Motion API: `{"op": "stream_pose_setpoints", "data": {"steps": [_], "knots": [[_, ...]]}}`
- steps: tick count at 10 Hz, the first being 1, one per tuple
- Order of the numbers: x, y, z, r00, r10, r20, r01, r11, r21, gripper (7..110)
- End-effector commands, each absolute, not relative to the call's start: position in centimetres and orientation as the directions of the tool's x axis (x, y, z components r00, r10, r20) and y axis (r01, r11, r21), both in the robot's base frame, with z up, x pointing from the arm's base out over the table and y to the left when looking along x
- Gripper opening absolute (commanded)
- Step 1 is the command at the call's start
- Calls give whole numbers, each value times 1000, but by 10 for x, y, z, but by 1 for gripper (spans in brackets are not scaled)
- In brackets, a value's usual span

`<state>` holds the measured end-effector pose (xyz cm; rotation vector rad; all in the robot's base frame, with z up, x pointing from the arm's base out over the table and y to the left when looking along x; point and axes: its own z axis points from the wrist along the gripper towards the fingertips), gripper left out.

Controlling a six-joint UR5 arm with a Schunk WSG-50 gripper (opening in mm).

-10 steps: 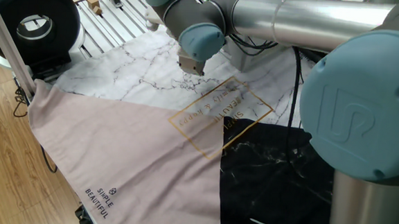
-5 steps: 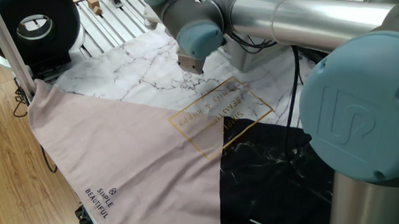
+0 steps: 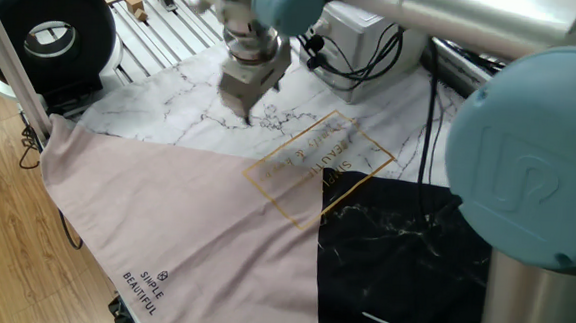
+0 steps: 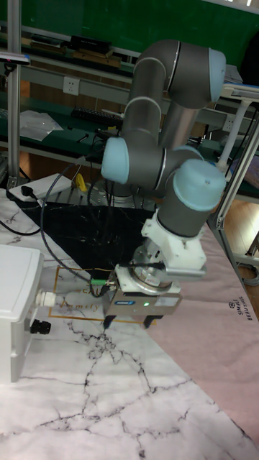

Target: Put things in the drawer

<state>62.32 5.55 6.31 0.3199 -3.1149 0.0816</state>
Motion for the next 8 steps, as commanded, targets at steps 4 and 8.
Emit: {"op": "stream_pose_setpoints", "data": {"steps": [4, 8], "knots": [[619, 74, 95, -989, -117, -94, -128, 984, 124, 44], [637, 55, 80, -966, -132, -223, -162, 979, 124, 7]]}}
